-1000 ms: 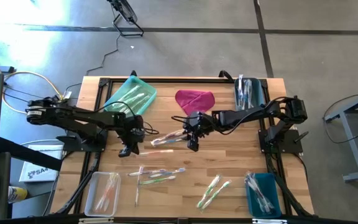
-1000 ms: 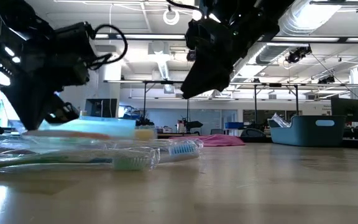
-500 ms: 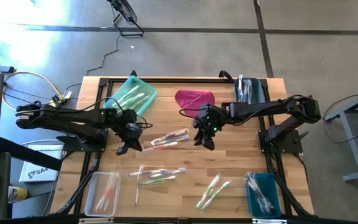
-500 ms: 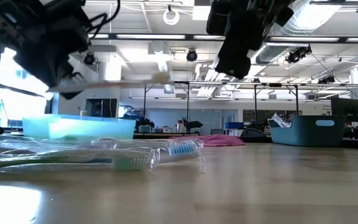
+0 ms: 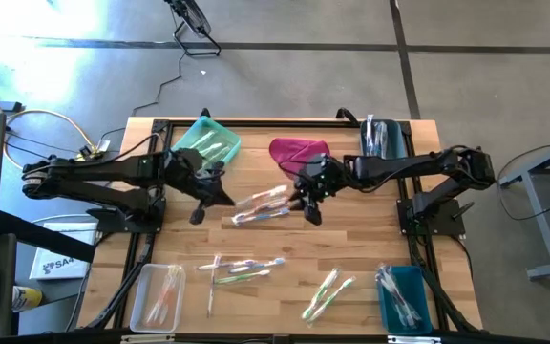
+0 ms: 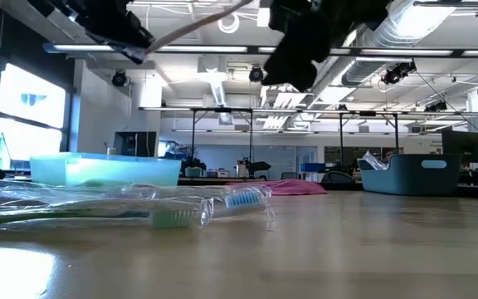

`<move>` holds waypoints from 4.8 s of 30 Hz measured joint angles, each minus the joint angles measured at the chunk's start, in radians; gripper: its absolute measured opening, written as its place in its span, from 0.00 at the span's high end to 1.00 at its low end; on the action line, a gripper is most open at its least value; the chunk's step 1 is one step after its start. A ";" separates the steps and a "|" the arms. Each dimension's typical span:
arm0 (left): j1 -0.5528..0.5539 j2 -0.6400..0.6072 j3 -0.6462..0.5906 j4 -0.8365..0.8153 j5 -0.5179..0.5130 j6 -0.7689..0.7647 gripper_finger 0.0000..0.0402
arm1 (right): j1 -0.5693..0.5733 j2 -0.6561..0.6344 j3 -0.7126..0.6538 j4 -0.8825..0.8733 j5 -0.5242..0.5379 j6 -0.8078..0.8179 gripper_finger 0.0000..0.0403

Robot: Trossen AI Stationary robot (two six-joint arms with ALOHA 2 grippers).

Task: Pick & Place Toothbrushes
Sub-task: Put the orange toothbrush to the transparent bin

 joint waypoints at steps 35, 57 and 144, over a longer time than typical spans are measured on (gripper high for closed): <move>0.000 0.010 0.058 0.100 -0.107 -0.016 1.00 | 0.010 0.077 0.000 0.516 0.091 -0.148 0.42; 0.000 0.157 0.058 0.312 -0.132 -0.034 1.00 | 0.010 0.089 0.001 0.638 0.083 -0.155 0.69; 0.000 0.273 0.056 0.594 -0.141 -0.196 0.57 | 0.037 0.309 0.001 0.669 0.114 -0.144 0.95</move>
